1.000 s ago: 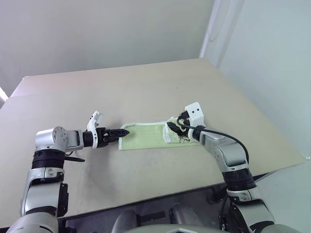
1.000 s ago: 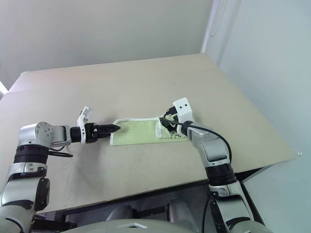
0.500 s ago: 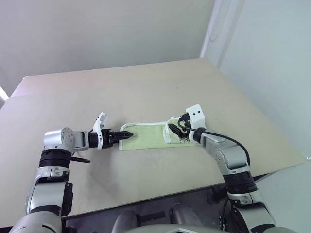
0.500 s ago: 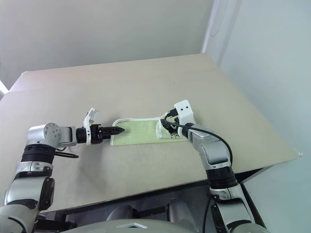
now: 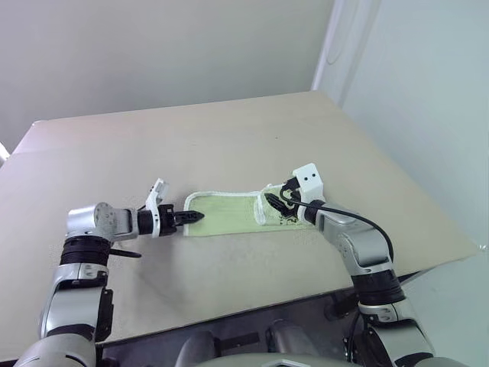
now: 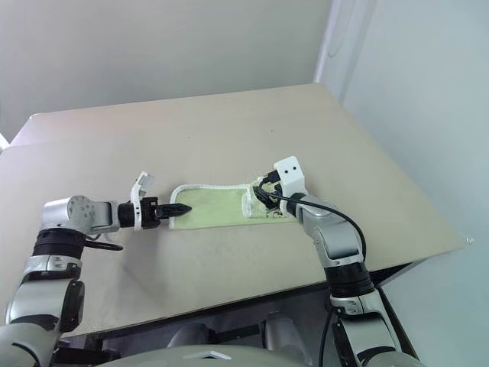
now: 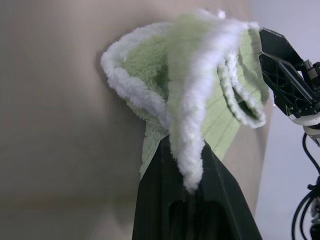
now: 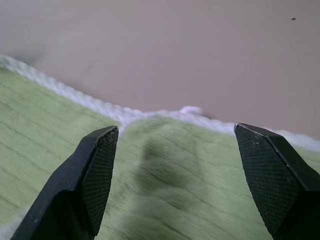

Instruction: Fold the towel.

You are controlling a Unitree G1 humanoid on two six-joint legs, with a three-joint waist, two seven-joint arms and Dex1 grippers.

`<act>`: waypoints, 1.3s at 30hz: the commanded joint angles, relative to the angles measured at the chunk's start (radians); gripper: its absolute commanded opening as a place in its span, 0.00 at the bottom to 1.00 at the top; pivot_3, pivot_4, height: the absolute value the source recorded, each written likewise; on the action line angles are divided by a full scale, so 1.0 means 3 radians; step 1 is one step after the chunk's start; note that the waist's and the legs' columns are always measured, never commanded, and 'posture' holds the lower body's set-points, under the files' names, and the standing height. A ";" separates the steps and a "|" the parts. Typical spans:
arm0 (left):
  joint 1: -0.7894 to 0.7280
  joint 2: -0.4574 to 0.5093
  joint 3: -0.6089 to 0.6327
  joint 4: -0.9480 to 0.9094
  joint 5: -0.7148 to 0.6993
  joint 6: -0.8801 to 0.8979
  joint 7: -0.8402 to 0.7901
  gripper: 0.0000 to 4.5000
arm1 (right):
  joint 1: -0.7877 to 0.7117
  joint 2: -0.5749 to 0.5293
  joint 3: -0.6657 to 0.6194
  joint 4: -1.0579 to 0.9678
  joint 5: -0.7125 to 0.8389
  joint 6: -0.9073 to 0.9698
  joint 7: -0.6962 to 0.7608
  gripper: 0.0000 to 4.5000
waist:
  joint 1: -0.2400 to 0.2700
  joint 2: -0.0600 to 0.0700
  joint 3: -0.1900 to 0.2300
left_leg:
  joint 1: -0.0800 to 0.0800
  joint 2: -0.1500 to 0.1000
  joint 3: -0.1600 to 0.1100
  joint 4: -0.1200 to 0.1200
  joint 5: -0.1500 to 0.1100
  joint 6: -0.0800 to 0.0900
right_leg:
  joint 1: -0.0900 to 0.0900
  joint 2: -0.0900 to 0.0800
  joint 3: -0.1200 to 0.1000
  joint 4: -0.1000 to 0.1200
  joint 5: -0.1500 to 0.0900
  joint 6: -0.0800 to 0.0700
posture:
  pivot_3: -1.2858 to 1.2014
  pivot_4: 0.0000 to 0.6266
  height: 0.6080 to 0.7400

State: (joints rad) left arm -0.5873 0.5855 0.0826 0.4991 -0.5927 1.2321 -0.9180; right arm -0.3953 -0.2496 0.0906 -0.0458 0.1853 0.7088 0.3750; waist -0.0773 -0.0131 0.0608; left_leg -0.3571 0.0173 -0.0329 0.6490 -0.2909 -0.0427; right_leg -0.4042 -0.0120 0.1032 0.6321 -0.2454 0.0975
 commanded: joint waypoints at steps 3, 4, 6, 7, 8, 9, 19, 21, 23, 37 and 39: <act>0.0189 0.0482 -0.0102 -0.0470 -0.0004 0.0052 -0.0231 0.02 | -0.0006 -0.0047 -0.0013 -0.0182 0.0072 -0.0095 0.0163 0.86 | -0.0050 -0.0001 0.0001 | 0.0000 0.0000 0.0000 -0.0005 0.0000 0.0000 | -0.0003 0.0000 0.0001 0.0000 0.0000 0.0000 | 0.52 0.00 1.00; 0.0259 0.0586 -0.0071 -0.0549 -0.0037 0.0075 -0.0277 0.02 | 0.0006 -0.0049 -0.0007 -0.0196 0.0079 -0.0099 0.0191 0.86 | -0.0065 -0.0001 0.0001 | -0.0002 0.0001 -0.0001 -0.0006 0.0000 0.0000 | -0.0004 0.0000 0.0001 0.0000 0.0000 0.0000 | 0.52 0.00 1.00; 0.0381 0.0766 -0.0033 -0.0656 -0.0065 0.0095 -0.0347 0.02 | 0.0021 -0.0052 0.0002 -0.0208 0.0083 -0.0097 0.0231 0.86 | -0.0087 -0.0003 0.0002 | -0.0002 0.0001 0.0000 -0.0006 0.0000 0.0000 | -0.0005 0.0000 0.0001 0.0000 -0.0001 0.0001 | 0.52 0.00 1.00; 0.0442 0.0864 0.0003 -0.0693 -0.0085 0.0108 -0.0377 0.02 | 0.0032 -0.0056 0.0009 -0.0215 0.0085 -0.0095 0.0253 0.86 | -0.0094 -0.0003 0.0002 | -0.0003 0.0001 0.0000 -0.0006 0.0000 0.0000 | -0.0006 0.0000 0.0001 0.0000 -0.0001 0.0001 | 0.52 0.00 1.00; 0.0487 0.0968 0.0059 -0.0700 -0.0108 0.0129 -0.0405 0.02 | 0.0043 -0.0063 0.0022 -0.0229 0.0091 -0.0096 0.0285 0.86 | -0.0103 -0.0003 0.0002 | -0.0002 0.0001 0.0000 -0.0007 0.0000 0.0000 | -0.0006 0.0000 0.0001 0.0000 -0.0002 0.0001 | 0.52 0.00 1.00; 0.0538 0.1062 0.0103 -0.0706 -0.0117 0.0125 -0.0435 0.02 | 0.0057 -0.0072 0.0034 -0.0246 0.0095 -0.0102 0.0315 0.86 | -0.0106 -0.0003 0.0003 | -0.0002 0.0002 0.0000 -0.0007 0.0000 0.0000 | -0.0006 0.0001 0.0001 0.0000 -0.0003 0.0000 | 0.52 0.00 1.00; 0.0710 0.1385 0.0260 -0.0674 -0.0110 -0.0192 -0.0554 0.02 | 0.0073 -0.0174 0.0094 -0.0346 0.0219 -0.0217 0.0738 0.86 | -0.0066 -0.0008 0.0005 | -0.0002 0.0003 0.0000 -0.0005 0.0000 0.0000 | -0.0007 0.0000 0.0000 0.0000 -0.0016 0.0001 | 0.52 0.00 1.00; 0.0640 0.1314 0.0234 -0.0779 -0.0166 -0.0113 -0.0531 0.02 | 0.0112 -0.0255 0.0128 -0.0433 0.0278 -0.0293 0.0942 0.86 | -0.0059 -0.0008 0.0005 | -0.0003 0.0002 0.0001 -0.0005 0.0000 0.0000 | -0.0006 -0.0001 0.0001 0.0000 -0.0015 0.0002 | 0.52 0.00 1.00; 0.0547 0.1239 0.0215 -0.0846 -0.0220 -0.0007 -0.0506 0.02 | 0.0155 -0.0317 0.0079 -0.0544 0.0461 -0.0257 0.1148 0.86 | -0.0059 -0.0009 0.0005 | -0.0004 0.0002 0.0001 -0.0005 0.0000 0.0000 | -0.0006 0.0000 0.0000 -0.0001 -0.0015 0.0002 | 0.52 0.00 1.00; -0.0325 0.0555 -0.0093 -0.0861 -0.0424 0.0585 -0.0329 0.02 | 0.0379 -0.0468 -0.0001 -0.0831 0.0697 -0.0214 0.1166 0.86 | -0.0056 -0.0014 0.0003 | -0.0003 0.0001 0.0000 -0.0002 0.0000 0.0000 | -0.0003 0.0001 0.0000 0.0000 -0.0014 0.0005 | 0.52 0.00 1.00; -0.0442 0.0416 -0.0182 -0.0815 -0.0419 0.0635 -0.0287 0.02 | 0.0409 -0.0457 -0.0016 -0.0870 0.0698 -0.0201 0.1097 0.86 | -0.0057 -0.0014 0.0003 | -0.0002 0.0001 0.0000 0.0000 0.0000 0.0000 | -0.0002 0.0001 0.0000 0.0000 -0.0009 0.0013 | 0.52 0.00 1.00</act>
State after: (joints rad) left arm -0.6862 0.7174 0.0395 0.2541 -0.7148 1.4017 -1.0136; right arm -0.2714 -0.3909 0.1024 -0.2532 0.3779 0.6504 0.7198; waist -0.0943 -0.0174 0.0617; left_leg -0.3579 0.0175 -0.0328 0.6490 -0.2910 -0.0427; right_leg -0.4049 -0.0118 0.1033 0.6321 -0.2481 0.1014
